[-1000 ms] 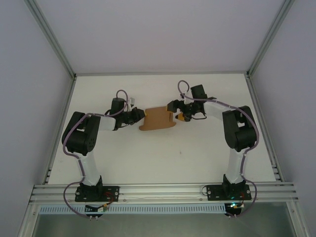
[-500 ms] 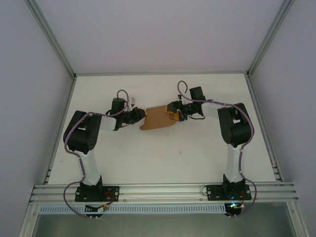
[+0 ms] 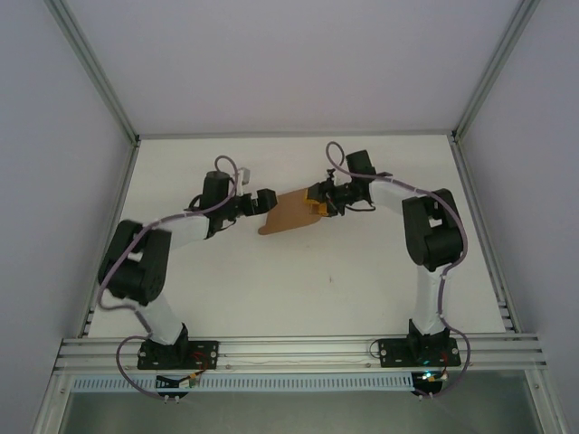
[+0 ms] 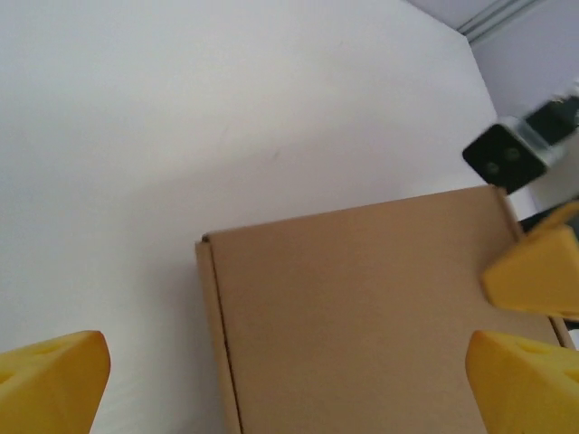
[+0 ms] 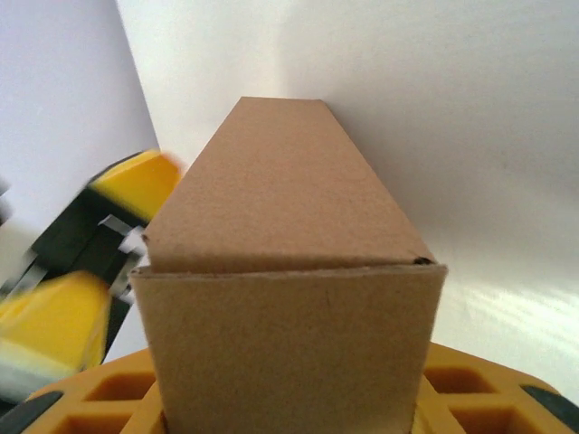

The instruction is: Assemble paper box

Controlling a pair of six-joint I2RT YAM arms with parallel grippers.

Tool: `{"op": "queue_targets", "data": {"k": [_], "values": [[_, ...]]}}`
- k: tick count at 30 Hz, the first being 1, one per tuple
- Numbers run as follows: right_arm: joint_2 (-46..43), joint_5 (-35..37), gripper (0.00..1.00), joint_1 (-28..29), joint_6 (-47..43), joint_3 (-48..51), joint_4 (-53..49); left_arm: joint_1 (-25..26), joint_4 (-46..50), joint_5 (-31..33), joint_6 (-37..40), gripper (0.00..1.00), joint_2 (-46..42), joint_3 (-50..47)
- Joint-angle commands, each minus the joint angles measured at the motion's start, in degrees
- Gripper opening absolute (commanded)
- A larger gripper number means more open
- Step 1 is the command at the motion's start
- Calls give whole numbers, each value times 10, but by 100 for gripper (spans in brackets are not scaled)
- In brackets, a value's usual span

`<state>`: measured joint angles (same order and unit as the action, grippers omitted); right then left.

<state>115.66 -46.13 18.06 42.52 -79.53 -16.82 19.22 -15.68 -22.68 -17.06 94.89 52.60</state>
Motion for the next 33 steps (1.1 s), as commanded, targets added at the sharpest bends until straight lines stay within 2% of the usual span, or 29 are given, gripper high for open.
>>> {"op": "queue_targets", "data": {"k": [1,4,8,10,16,19,20,22,29,31,33], "values": [[-31,-3,36,-27,79,-34,-147,88,93,166,210,100,-63,31],[-46,-56,35,-46,128,-26,-162,156,124,241,316,100,-68,47],[-68,-80,34,-67,153,-32,-224,198,168,268,394,100,-59,79],[-79,-101,33,-77,166,-25,-234,217,199,260,430,100,-59,96],[-97,-147,31,-88,144,-30,-300,228,244,262,481,100,-54,119],[-89,-204,30,-90,171,-24,-296,229,268,256,497,100,-53,129],[-81,-231,26,-91,177,-26,-297,228,274,263,500,99,-52,133],[-74,-229,24,-91,163,-32,-327,229,295,268,502,94,-50,146],[-67,-229,28,-92,131,-56,-377,228,289,259,519,74,-63,146],[-67,-234,29,-93,131,-56,-377,228,294,263,525,72,-63,147],[-70,-234,32,-92,130,-55,-380,228,300,262,524,65,-60,153]]}}
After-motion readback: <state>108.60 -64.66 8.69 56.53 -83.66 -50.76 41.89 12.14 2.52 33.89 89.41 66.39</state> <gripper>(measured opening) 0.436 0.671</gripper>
